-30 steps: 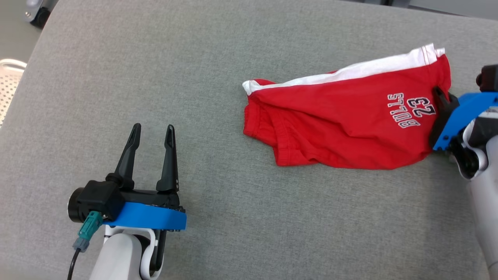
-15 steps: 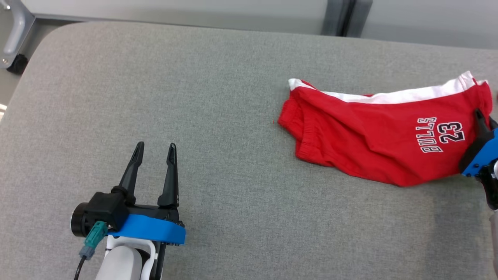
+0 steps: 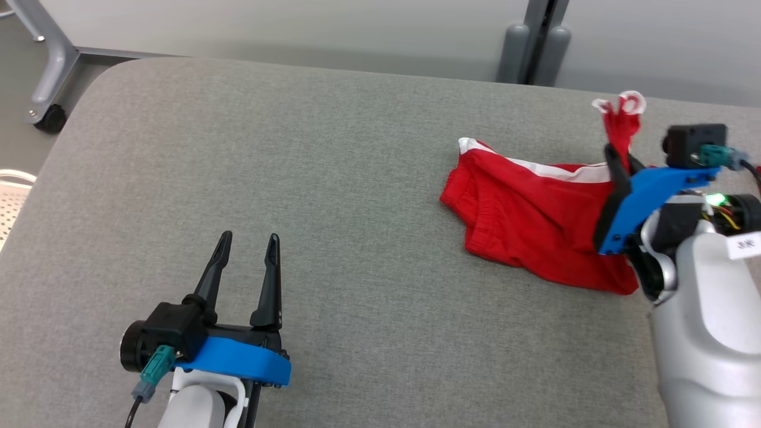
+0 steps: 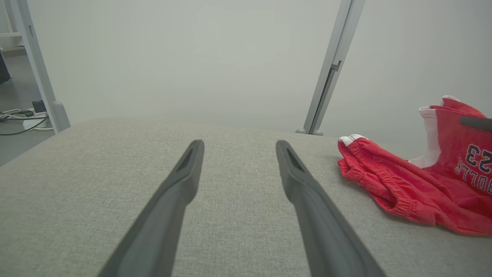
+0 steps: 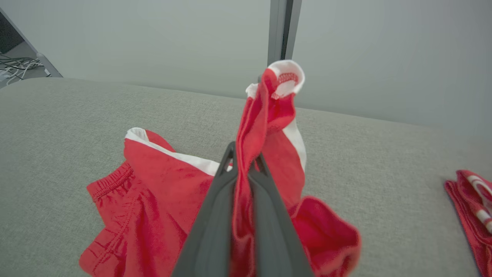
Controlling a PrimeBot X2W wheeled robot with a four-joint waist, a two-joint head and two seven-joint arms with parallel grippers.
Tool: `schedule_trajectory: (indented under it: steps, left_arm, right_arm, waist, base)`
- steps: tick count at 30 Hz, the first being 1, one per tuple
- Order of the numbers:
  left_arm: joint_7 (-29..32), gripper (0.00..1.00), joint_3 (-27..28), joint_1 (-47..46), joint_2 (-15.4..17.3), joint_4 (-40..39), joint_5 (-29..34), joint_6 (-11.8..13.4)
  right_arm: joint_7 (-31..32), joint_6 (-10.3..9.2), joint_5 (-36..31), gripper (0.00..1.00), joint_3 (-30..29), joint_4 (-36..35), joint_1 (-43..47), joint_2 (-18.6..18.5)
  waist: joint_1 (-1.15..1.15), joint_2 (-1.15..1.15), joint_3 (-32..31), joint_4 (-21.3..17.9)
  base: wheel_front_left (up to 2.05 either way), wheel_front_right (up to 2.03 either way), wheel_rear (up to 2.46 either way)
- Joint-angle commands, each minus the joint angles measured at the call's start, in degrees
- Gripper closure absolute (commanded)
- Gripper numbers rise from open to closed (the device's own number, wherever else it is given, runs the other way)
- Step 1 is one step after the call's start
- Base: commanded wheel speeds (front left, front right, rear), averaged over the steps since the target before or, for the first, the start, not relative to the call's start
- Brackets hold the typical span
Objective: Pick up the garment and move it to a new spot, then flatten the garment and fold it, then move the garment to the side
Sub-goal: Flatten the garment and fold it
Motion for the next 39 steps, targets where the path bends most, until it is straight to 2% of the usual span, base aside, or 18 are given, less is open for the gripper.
schedule_trajectory:
  steps: [1, 11, 17, 18, 19, 21, 23, 26, 28, 33, 39]
  left_arm:
    - [-0.2, 0.0, 0.0, -0.5, 0.1, 0.0, -0.4, -0.1]
    - [-0.2, 0.0, -1.3, -1.1, -0.5, 0.4, -1.3, -0.1]
    - [-0.2, 0.0, -1.7, -1.2, -0.8, 0.6, -1.6, -0.1]
    - [-0.2, 0.0, -1.7, -1.2, -0.9, 0.7, -1.7, -0.1]
    - [-0.2, 0.0, -1.7, -1.1, -0.9, 0.7, -1.7, -0.1]
    - [-0.2, 0.0, -1.6, -1.0, -1.0, 0.7, -1.7, -0.1]
    - [-0.2, 0.0, -1.3, -1.0, -1.0, 0.8, -1.7, -0.1]
    - [-0.2, 0.0, -0.9, -0.8, -0.9, 0.8, -1.3, -0.1]
    - [-0.2, 0.0, -0.4, -0.5, -1.0, 0.7, -1.2, -0.1]
    - [-0.2, 0.0, 1.1, 0.8, -0.9, 0.5, -0.5, -0.1]
    - [-0.2, 0.0, 2.1, 1.2, -0.2, 0.2, 0.1, -0.1]
  right_arm:
    - [0.5, 0.01, 0.4, 1.0, 0.9, 0.8, -1.4, 0.5]
    - [0.6, 0.01, 0.5, 1.0, 4.1, 10.3, -7.0, 1.8]
    - [-0.5, 0.01, 2.5, 1.0, 8.0, 17.1, -9.3, 1.8]
    - [-0.5, 0.01, 3.1, 0.76, 8.9, 18.2, -9.4, 1.8]
    - [-0.7, 0.01, 4.0, 0.0, 9.7, 19.0, -9.6, 1.8]
    - [-1.6, 0.01, 7.1, 0.0, 12.0, 19.9, -10.1, 1.8]
    - [-1.8, 0.01, 15.3, 0.0, 15.4, 19.4, -9.8, 1.8]
    - [-1.7, 0.01, 26.3, 0.0, 21.6, 15.4, -8.8, 1.9]
    - [-2.6, 0.01, 30.4, 0.0, 23.9, 12.2, -8.1, 1.7]
    - [-5.0, 0.02, 30.7, 0.0, 23.7, 5.7, -6.1, -0.6]
    - [-7.9, 0.02, 25.6, 0.0, 16.9, 0.6, -1.0, -6.5]
  waist:
    - [0.0, 0.0, 0.3, 0.7]
    - [0.0, 0.0, 1.7, 5.9]
    - [0.0, 0.0, 2.1, 7.7]
    - [0.0, 0.0, 2.1, 7.7]
    - [0.0, 0.0, 2.0, 7.7]
    - [0.0, 0.0, 1.9, 7.4]
    - [0.0, 0.0, 1.7, 6.9]
    - [0.0, 0.0, 1.1, 5.6]
    - [0.0, 0.0, 0.5, 4.5]
    - [0.0, 0.0, -1.1, 1.5]
    - [0.0, 0.0, -2.3, -0.4]
  base:
    - [0.0, 0.0, 0.0]
    - [0.0, 0.0, 0.0]
    - [0.0, 0.0, 0.0]
    - [0.0, 0.0, 0.0]
    - [0.0, 0.0, 0.0]
    - [0.0, 0.0, 0.0]
    - [0.0, 0.0, 0.0]
    - [0.0, 0.0, 0.0]
    - [0.0, 0.0, 0.0]
    - [0.0, 0.0, 0.0]
    - [0.0, 0.0, 0.0]
